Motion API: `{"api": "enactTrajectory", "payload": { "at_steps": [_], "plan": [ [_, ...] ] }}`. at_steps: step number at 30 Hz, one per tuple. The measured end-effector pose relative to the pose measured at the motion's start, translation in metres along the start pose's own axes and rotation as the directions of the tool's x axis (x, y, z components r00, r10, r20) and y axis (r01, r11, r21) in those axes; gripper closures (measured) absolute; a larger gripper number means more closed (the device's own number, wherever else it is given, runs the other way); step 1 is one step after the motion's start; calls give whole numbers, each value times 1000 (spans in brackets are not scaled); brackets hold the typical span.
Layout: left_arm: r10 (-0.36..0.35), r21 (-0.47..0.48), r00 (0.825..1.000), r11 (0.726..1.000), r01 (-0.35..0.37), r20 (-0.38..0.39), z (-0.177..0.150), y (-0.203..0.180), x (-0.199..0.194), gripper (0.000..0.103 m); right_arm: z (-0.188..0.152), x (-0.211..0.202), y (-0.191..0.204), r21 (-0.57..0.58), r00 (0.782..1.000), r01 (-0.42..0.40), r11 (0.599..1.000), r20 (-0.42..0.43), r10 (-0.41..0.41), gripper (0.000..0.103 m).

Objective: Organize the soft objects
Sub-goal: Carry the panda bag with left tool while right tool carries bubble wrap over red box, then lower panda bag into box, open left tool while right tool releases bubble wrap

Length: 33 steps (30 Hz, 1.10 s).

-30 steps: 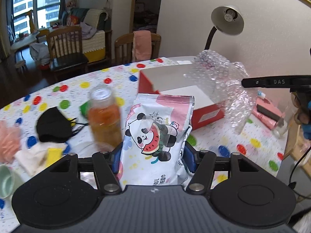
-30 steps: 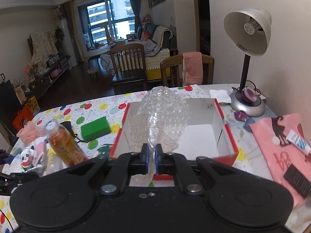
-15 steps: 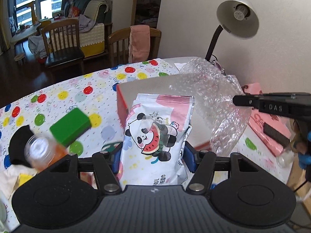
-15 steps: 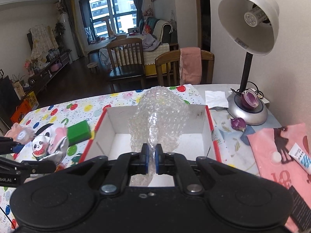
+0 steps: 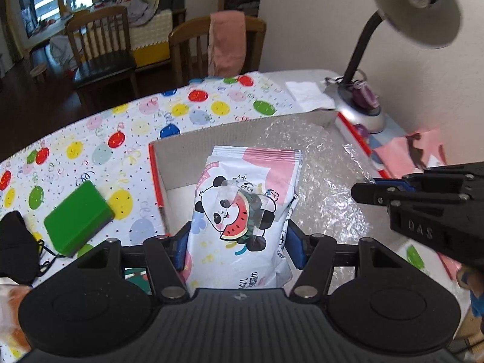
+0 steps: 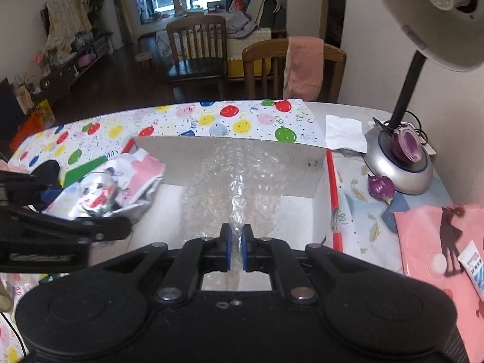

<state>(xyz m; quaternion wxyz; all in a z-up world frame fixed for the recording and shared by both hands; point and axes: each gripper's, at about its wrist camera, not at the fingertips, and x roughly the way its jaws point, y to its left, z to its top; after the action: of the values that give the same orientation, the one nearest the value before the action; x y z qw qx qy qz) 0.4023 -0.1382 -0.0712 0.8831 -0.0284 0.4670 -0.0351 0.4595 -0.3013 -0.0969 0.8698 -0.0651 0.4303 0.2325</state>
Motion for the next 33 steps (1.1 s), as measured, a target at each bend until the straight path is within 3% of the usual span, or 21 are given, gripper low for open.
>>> {"api": "enactTrajectory", "payload": {
  "at_steps": [10,15,20,27,33],
  "plan": [
    [51,14,994,999,-49,-102,18,-18,68,42,1,41,-18,-25,997,33,999,-76,-35,98],
    [50,-11,983,999,-53,-174,20,-15,99,42,-13,57,-23,-37,990,16,999,-141,-21,98],
    [57,-33,970,997,-67,-237,17,-10,121,42,-17,64,-29,-7,989,8,1000,-147,-9,97],
    [72,0,961,997,-75,-266,14,-17,136,41,-20,68,-32,18,989,-13,1000,-144,16,86],
    [41,-18,955,999,-48,-292,15,-15,143,38,-21,70,-34,43,989,-19,999,-148,25,80]
  ]
}}
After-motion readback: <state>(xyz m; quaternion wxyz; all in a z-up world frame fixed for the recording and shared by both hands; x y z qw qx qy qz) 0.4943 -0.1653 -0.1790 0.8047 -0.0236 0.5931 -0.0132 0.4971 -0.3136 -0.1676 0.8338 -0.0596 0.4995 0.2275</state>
